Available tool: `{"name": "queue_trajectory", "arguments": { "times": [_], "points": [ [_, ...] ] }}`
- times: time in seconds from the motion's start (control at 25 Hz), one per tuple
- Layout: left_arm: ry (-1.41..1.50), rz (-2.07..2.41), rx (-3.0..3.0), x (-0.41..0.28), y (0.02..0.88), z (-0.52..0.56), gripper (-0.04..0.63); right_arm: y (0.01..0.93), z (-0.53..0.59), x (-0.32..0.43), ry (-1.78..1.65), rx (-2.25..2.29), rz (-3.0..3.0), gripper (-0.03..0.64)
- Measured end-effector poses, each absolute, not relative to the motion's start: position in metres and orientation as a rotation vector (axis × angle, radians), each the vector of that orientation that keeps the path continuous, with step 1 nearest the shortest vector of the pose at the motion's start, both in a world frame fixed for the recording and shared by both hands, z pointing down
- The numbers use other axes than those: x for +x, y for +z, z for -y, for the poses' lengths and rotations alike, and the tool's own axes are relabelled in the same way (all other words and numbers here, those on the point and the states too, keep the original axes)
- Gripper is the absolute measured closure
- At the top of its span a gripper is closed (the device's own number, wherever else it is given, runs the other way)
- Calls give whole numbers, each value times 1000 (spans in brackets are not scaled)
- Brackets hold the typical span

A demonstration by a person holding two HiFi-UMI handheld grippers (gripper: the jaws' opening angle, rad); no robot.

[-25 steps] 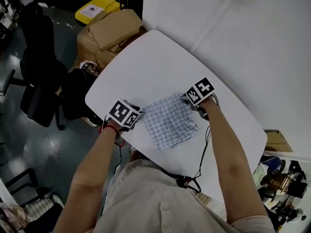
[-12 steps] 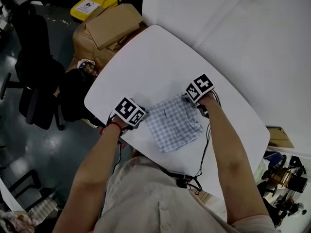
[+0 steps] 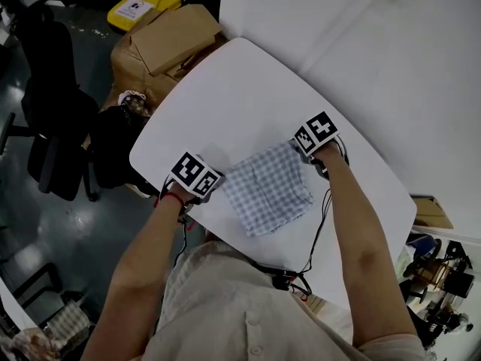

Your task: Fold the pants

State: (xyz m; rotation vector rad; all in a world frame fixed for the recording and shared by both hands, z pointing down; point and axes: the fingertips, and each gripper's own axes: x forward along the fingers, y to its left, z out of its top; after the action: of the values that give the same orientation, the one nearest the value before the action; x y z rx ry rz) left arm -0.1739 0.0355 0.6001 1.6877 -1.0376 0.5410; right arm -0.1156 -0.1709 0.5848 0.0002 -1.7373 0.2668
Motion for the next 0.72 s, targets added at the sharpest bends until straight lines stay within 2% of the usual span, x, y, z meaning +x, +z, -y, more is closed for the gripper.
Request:
{"name": "queue_trajectory", "arguments": {
  "times": [0.28,0.56,0.72],
  "points": [
    [357,1095,1649,-188,574,-41,569,576,199,-122,142,113,1784,600],
    [354,1187,1524,-203,606,-35,568,584,191,-135,151,152,1863,598],
    [357,1251,1496,-213,607,-40,500,578,202,-125,240,189,1886,594]
  ]
}}
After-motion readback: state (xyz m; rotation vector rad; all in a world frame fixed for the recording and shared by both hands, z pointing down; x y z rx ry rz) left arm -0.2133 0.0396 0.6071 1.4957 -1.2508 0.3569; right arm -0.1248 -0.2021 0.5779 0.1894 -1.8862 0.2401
